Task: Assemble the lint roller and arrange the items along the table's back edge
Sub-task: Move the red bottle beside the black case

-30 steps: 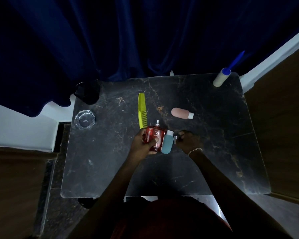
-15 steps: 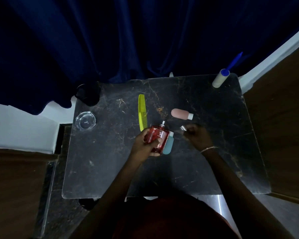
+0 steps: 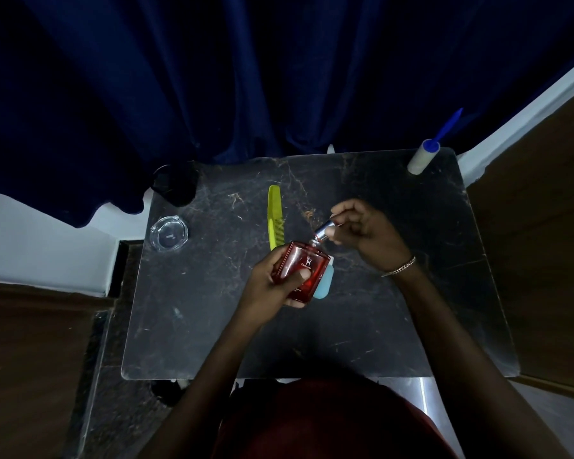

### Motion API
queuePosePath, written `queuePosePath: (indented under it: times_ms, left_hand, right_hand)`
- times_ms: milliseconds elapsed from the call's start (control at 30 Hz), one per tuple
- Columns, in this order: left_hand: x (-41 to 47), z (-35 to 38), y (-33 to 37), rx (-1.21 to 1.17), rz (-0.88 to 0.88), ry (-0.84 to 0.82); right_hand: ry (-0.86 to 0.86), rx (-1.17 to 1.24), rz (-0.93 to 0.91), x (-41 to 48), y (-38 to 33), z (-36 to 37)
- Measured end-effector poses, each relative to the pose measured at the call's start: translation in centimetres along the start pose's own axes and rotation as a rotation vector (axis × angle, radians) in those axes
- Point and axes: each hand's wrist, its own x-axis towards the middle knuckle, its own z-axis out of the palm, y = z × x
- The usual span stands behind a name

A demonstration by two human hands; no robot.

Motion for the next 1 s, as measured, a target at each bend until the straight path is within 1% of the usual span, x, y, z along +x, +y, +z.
queuePosePath:
  times_ms: [100,233,300,400,500,633,1000]
  left_hand:
    - [-0.5,0.1,0.2,-0.014,0.020,-0.004]
    - [-0.7,0.8,0.5,-0.067,0.021,0.044]
    - [-0.8,1.0,0.7,-0.090,0.029,0.065]
    - [-0.8,1.1,1.1,-0.107,0.048,0.053]
    - [-1.0,1.3,1.2,-0.107,0.051,0.044]
    - [-1.0,1.5,1.4,-0.104,0.065,0.060]
    - [-1.1,1.7,2.4,-0.123,0.095,0.114]
  right_hand:
    - [0.013,-0.009,-0.039,-0.2,-0.2,0.9]
    - [0.018,-0.035,-0.044,-0.7,-0.4,2.3]
    - [-0.017,-0.030,-0.044,-1.2,-0.4,3.0]
    - [-0.114,0.019,-0.030,-2.1,-0.4,3.6]
    - [-0.151,0.020,-0.009,-2.4,-0.9,3.5]
    - [-0.137,-0.039,-0.028,-2.4,-1.4,3.5]
    - [-0.099,0.019,-0.064,-1.6,-1.8,4.2]
